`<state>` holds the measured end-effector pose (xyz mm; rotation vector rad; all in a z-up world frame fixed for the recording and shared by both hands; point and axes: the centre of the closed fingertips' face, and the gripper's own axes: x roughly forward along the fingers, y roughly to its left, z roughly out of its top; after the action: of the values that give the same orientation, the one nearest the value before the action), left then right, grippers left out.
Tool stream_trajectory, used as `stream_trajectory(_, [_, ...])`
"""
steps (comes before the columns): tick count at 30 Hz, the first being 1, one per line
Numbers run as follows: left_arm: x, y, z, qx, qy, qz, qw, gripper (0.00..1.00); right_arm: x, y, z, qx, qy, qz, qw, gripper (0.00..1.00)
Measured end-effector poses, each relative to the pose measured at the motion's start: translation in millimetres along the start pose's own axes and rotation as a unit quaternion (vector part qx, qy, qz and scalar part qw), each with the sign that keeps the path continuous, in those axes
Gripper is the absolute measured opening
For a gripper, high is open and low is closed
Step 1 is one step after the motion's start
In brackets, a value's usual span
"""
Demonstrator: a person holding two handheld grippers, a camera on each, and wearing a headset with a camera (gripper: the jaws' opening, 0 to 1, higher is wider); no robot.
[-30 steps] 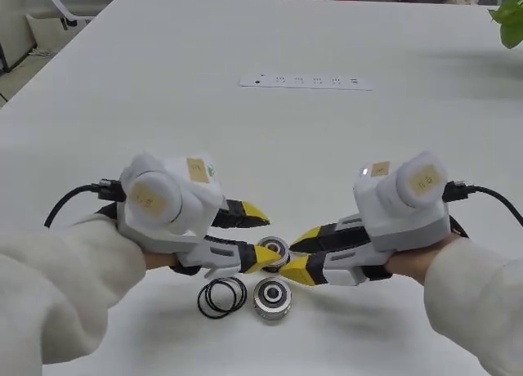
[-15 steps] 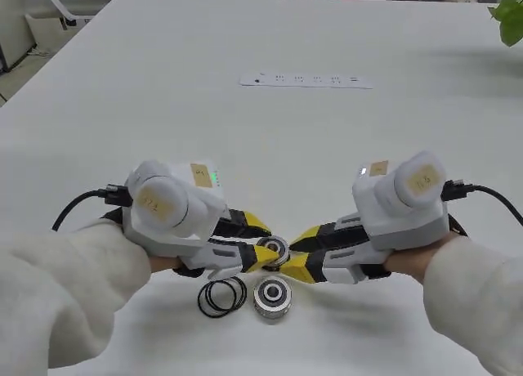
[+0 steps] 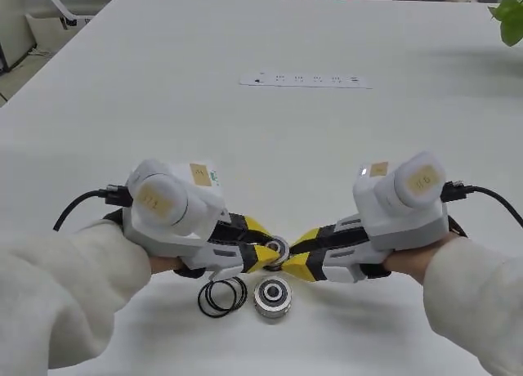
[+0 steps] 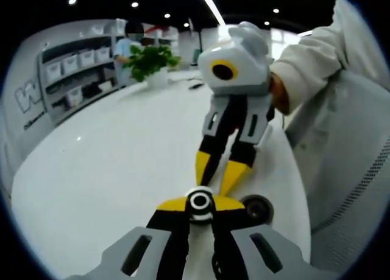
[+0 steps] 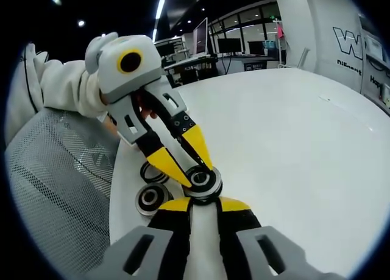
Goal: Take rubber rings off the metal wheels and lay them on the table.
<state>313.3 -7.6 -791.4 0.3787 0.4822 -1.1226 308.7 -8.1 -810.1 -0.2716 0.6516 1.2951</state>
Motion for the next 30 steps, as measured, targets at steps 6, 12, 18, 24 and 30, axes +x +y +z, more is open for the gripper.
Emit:
stream_trajectory(6, [0.0, 0.2, -0.2, -0.003, 0.000, 0.001, 1.0000, 0.15, -0.9, -0.2, -0.5, -0.011, 0.002, 0.000, 0.9999, 0.08])
stream_trajectory(12, [0.0, 0.1, -0.2, -0.006, -0.001, 0.002, 1.0000, 0.15, -1.9, -1.7, 0.1, -0.019, 0.001, -0.004, 0.9998, 0.02])
stream_trajectory(18, [0.1, 0.3, -0.6, -0.001, 0.000, 0.002, 1.0000, 0.15, -2.0, -5.9, -0.3, 0.014, 0.010, -0.013, 0.9998, 0.00])
stream_trajectory(24, [0.4, 0.3, -0.8, 0.003, 0.000, 0.004, 1.0000, 0.15, -3.2, -7.6, -0.8, 0.053, 0.009, -0.015, 0.9984, 0.00])
stream_trajectory(30, [0.3, 0.6, -1.0, 0.004, -0.001, 0.005, 1.0000, 0.15, -7.3, -11.3, 1.8, 0.100, -0.004, -0.014, 0.9948, 0.00])
